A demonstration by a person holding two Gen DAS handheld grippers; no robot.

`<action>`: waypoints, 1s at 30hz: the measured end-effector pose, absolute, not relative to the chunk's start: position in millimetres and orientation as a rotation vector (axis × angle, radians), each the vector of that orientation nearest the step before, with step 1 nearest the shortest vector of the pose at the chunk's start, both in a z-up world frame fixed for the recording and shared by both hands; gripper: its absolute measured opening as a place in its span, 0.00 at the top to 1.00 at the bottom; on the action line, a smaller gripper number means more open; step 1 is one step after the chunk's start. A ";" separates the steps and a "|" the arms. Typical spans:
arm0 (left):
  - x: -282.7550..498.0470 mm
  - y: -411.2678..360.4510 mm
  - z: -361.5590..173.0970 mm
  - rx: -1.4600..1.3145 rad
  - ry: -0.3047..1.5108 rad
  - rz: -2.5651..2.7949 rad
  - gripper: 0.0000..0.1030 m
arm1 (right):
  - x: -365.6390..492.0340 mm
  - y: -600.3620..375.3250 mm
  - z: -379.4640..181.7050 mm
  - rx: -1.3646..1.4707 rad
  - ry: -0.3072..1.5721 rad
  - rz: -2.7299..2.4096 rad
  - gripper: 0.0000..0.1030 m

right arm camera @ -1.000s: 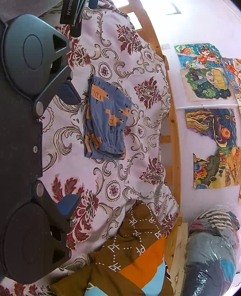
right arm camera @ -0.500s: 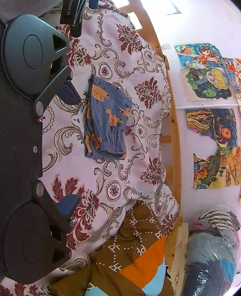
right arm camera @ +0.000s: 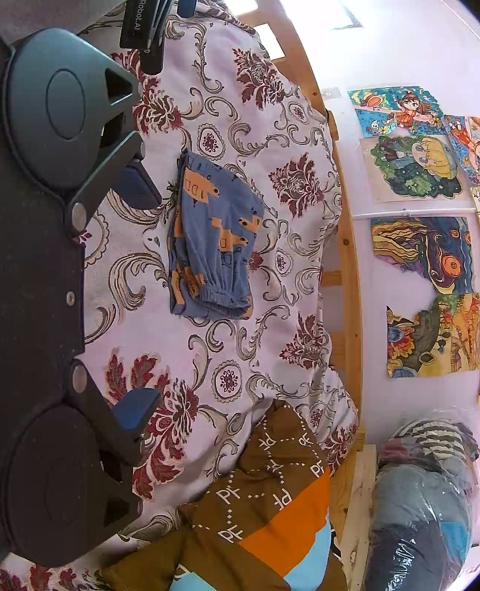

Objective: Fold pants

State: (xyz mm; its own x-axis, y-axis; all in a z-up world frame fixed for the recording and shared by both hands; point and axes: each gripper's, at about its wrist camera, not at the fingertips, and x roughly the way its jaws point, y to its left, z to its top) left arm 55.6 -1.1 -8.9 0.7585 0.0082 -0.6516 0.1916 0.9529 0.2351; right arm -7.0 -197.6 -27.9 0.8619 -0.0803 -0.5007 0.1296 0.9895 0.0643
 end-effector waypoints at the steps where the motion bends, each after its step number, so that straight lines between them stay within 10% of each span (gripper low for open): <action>1: 55.6 -1.1 -8.9 0.298 0.705 -0.102 0.00 | -7.1 -197.6 -27.9 0.097 0.520 -0.110 0.01; 30: 56.7 5.6 -6.5 0.275 0.708 -0.103 0.00 | -8.0 -197.1 -29.5 0.096 0.523 -0.107 0.01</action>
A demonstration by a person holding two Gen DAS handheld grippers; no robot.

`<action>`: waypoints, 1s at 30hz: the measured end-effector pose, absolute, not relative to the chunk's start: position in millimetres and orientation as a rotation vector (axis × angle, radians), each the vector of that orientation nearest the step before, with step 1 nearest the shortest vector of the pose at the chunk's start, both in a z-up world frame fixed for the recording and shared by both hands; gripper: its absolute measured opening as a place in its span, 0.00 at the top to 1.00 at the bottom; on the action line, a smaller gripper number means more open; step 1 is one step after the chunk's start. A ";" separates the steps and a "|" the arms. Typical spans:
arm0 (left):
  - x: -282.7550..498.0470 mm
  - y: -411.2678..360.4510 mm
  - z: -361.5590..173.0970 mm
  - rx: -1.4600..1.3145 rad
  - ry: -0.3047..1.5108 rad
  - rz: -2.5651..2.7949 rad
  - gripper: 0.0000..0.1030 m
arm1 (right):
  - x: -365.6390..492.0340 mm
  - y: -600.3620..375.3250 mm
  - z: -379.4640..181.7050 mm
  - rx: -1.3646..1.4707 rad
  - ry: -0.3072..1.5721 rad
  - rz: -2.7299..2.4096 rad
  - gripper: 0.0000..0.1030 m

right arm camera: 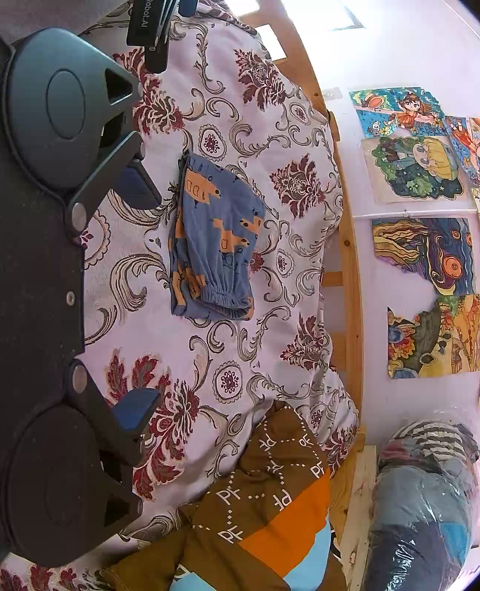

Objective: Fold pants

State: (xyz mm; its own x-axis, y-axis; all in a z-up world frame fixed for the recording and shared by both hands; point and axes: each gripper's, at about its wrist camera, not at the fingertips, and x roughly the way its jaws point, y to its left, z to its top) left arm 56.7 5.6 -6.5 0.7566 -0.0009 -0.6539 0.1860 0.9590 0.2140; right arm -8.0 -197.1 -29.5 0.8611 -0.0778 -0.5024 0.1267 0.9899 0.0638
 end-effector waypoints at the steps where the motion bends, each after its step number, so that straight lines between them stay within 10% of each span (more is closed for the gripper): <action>1: 56.6 5.5 -6.6 0.277 0.707 -0.104 0.00 | -8.3 -197.0 -30.1 0.096 0.523 -0.107 0.01; 30: 58.4 10.1 -6.3 0.228 0.723 -0.121 0.00 | -9.8 -195.7 -31.2 0.095 0.528 -0.102 0.01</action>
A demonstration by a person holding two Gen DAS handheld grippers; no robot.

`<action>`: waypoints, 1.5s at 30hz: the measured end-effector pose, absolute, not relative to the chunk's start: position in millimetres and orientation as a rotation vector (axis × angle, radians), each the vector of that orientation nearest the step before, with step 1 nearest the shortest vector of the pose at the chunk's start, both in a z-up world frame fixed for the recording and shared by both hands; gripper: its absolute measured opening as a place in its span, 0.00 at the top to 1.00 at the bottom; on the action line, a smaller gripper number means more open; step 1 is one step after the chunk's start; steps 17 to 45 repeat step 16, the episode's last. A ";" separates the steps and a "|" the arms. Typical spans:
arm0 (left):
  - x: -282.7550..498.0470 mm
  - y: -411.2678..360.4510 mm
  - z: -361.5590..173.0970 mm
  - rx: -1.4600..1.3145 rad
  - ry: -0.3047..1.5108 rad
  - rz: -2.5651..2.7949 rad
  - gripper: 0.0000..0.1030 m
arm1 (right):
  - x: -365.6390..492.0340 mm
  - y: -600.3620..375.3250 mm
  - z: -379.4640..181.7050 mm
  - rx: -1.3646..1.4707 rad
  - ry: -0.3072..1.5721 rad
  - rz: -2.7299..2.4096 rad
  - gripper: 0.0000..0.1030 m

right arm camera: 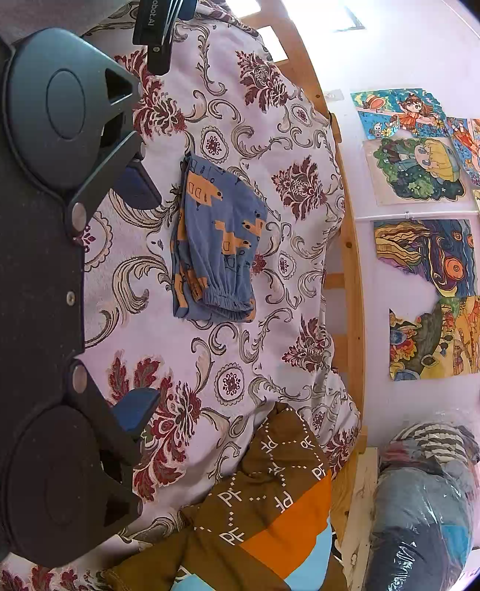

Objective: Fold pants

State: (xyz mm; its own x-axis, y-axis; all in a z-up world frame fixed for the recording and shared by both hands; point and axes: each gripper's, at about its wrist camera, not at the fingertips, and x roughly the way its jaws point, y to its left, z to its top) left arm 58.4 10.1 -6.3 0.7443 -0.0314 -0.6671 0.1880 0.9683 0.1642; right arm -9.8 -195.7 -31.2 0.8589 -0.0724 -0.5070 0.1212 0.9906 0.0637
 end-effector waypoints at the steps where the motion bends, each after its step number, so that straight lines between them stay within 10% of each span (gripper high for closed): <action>1: 58.6 10.5 -6.5 0.228 0.723 -0.121 0.00 | -8.9 -196.1 -30.6 0.095 0.528 -0.102 0.01; 45: 58.7 11.2 -7.9 0.230 0.726 -0.123 0.00 | -9.1 -195.1 -30.4 0.093 0.529 -0.102 0.01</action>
